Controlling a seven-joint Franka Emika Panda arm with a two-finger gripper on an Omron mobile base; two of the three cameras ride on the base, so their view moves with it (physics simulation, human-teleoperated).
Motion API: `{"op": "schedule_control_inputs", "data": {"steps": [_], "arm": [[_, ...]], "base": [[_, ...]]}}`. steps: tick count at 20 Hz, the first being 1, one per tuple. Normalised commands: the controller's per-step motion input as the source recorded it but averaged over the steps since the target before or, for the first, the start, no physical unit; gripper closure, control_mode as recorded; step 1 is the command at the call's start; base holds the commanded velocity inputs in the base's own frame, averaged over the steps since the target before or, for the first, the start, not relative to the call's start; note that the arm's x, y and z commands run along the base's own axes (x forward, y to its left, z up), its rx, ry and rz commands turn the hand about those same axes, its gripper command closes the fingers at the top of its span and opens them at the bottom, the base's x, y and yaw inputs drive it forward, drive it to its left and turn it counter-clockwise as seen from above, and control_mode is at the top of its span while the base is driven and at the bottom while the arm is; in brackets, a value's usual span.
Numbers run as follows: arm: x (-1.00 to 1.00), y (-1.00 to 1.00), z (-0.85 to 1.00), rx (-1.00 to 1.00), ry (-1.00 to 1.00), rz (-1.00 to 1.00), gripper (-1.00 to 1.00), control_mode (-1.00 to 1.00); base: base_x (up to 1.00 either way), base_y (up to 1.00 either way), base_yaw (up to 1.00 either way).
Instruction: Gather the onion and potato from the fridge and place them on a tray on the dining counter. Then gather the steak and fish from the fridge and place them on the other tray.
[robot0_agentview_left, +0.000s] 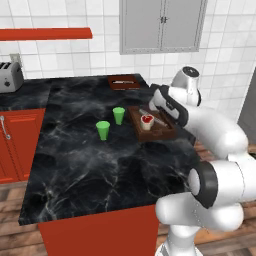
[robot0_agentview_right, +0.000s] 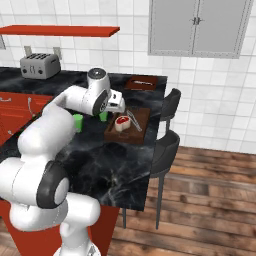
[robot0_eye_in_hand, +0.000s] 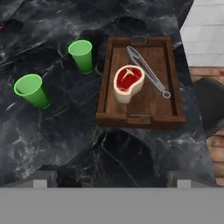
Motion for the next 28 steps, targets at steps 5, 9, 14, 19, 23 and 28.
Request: {"op": "schedule_control_inputs", "data": {"steps": [5,9,14,19,23,28], "arm": [[-1.00,0.00,0.43,0.00,-0.06,0.02,-1.00,-1.00],[-0.77,0.00,0.37,0.02,-0.01,-0.11,-1.00,-1.00],[-0.46,0.00,0.38,0.03,-0.03,-0.11,-1.00,-1.00],[-0.21,0.00,0.09,0.03,-0.10,-0.02,-1.00,-1.00],[-0.26,0.00,0.00,0.01,-0.09,0.00,-1.00,-1.00],[-0.58,0.00,0.06,0.00,-0.08,0.00,-1.00,-1.00]], "base": [[0.00,0.00,0.00],[0.00,0.00,0.00],[0.00,0.00,0.00],[0.00,0.00,0.00],[0.00,0.00,0.00],[0.00,0.00,0.00]]}}
